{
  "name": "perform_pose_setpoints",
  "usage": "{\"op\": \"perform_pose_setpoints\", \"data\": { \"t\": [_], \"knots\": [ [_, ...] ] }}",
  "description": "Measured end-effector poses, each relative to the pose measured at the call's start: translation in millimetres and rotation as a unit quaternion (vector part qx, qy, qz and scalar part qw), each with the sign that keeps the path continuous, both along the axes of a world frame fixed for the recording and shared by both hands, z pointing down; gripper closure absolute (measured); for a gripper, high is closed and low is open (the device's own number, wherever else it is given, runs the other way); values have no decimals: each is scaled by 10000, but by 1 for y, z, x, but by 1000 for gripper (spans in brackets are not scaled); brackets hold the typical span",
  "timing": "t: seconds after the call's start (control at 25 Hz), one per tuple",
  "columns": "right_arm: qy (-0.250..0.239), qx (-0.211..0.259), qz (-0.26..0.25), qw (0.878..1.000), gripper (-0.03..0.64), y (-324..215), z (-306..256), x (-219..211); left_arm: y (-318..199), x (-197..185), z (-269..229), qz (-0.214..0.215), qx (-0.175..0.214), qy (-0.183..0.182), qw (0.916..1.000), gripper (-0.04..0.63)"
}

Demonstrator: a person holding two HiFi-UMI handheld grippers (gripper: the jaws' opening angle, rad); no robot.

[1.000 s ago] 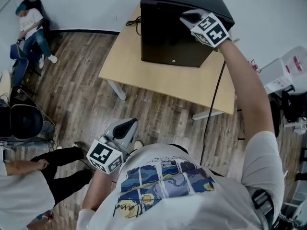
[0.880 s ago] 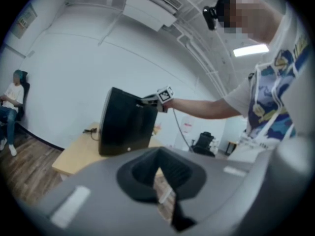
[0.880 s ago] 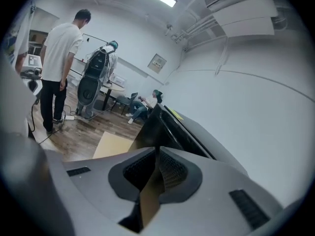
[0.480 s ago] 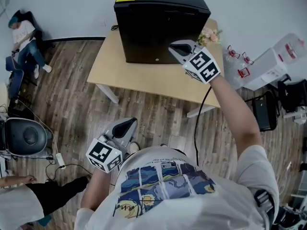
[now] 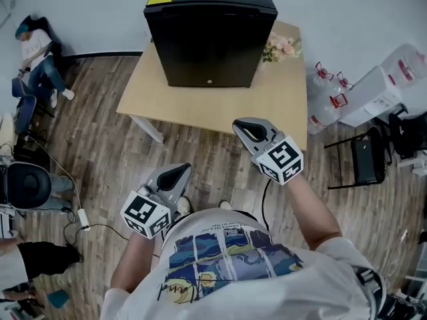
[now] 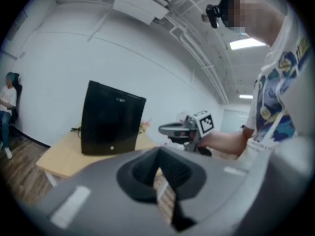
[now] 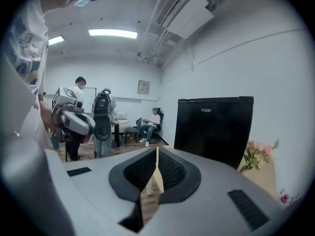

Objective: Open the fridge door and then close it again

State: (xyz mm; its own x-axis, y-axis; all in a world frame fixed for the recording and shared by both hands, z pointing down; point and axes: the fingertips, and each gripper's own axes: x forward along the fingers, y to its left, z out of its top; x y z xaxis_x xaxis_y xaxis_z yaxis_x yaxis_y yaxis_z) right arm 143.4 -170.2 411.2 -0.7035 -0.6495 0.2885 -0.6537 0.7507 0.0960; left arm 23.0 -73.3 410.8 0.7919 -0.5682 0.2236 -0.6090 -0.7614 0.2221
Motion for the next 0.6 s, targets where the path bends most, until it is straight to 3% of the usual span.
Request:
{"op": "perform_pose_setpoints", "data": {
  "t": [0.16,0.36,0.6],
  "knots": [
    [-465,-411,236,9978,595,41,20,23,6,9,2,-194,-14,-64,9998,588],
    [-258,-620,-11,9977,595,82,44,38,17,20,9,-424,-69,-86,9990,588],
    [-163,-522,-181,9983,596,104,48,54,27,44,18,-581,-95,-72,9982,588]
  ]
}}
